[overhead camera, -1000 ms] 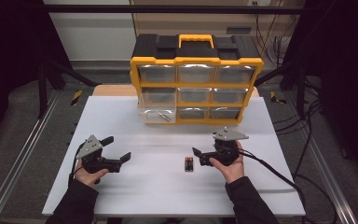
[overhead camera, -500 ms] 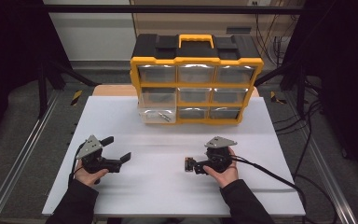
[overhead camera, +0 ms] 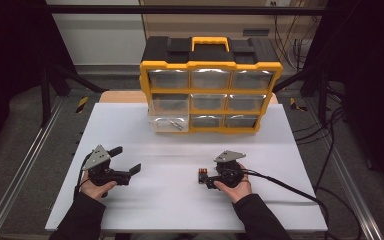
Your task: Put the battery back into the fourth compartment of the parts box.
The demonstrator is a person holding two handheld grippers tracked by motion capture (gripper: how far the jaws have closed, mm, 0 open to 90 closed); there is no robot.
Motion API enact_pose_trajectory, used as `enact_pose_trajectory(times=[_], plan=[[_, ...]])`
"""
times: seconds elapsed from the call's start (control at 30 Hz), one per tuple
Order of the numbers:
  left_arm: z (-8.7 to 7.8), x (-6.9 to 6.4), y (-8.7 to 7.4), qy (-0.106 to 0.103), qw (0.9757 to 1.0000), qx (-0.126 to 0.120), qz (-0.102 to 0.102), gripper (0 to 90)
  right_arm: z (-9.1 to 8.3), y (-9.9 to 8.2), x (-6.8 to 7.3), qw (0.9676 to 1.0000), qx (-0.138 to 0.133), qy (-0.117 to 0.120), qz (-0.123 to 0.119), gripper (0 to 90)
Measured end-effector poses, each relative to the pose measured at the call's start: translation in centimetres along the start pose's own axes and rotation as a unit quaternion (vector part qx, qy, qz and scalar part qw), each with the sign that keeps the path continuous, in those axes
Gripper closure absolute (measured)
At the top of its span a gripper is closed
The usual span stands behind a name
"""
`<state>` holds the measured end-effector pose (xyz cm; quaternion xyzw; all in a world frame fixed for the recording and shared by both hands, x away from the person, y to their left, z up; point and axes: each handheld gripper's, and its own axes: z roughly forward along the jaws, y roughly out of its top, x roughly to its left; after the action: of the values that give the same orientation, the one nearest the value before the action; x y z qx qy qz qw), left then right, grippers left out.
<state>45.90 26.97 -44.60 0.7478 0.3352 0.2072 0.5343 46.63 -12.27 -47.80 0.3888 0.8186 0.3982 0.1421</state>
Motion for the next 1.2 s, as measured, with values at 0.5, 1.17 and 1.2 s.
enact_pose_trajectory(times=[0.5,1.17,1.2], plan=[[0.06,-0.03,-0.05,0.000,1.0000,0.001,0.000,0.7,0.48,-0.25,0.06,0.9997,0.019,0.017,-0.005,49.0],[0.07,-0.06,-0.07,0.000,1.0000,0.001,0.001,0.8,0.41,-0.23,-0.14,0.9988,0.043,0.021,-0.012,71.0],[0.07,-0.06,-0.07,0.000,1.0000,0.001,0.001,0.8,0.41,-0.22,-0.16,0.9988,0.044,0.021,-0.012,71.9]])
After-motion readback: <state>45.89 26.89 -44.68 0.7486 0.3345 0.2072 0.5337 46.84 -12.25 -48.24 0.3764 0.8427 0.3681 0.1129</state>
